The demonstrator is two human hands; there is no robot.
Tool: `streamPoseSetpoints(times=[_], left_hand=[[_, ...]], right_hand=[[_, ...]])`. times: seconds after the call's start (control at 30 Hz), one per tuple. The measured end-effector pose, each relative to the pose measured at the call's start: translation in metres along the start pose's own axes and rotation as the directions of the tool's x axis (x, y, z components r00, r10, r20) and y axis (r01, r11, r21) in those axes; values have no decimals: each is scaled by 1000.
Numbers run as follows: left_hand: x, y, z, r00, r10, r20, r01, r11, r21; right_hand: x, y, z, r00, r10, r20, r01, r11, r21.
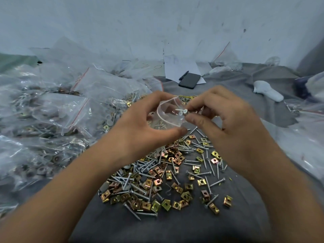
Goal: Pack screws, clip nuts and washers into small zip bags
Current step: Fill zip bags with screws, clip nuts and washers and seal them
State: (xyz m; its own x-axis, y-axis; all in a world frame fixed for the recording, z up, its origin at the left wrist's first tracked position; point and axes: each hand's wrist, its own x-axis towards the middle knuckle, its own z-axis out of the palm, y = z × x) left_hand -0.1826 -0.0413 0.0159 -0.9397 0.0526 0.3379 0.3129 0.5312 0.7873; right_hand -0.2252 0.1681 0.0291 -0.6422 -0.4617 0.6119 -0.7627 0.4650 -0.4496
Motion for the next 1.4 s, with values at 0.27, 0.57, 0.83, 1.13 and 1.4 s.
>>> streamPoseSetpoints(times=[0.27, 0.57, 0.83, 1.13, 1.4], left_hand=[[-1, -1, 1, 997, 67, 32, -68, 998, 20], [0, -5, 4, 993, 111, 44, -111, 994, 10], [2, -10, -3, 999, 41, 23, -43, 997, 69], [3, -8, -3, 1000, 19, -7, -18, 998, 63], [2, -8, -5, 1000, 28, 1, -28, 998, 59]], right_hand=[[-2, -5, 1, 1000, -11, 14, 14, 982, -191], [0, -9, 19, 997, 44, 70, -51, 993, 104], [-9, 38, -9, 918, 330, -220, -233, 898, 375], [-18, 61, 15, 822, 497, 278, -363, 834, -416], [-16, 53, 27, 868, 475, 144, -305, 740, -599]])
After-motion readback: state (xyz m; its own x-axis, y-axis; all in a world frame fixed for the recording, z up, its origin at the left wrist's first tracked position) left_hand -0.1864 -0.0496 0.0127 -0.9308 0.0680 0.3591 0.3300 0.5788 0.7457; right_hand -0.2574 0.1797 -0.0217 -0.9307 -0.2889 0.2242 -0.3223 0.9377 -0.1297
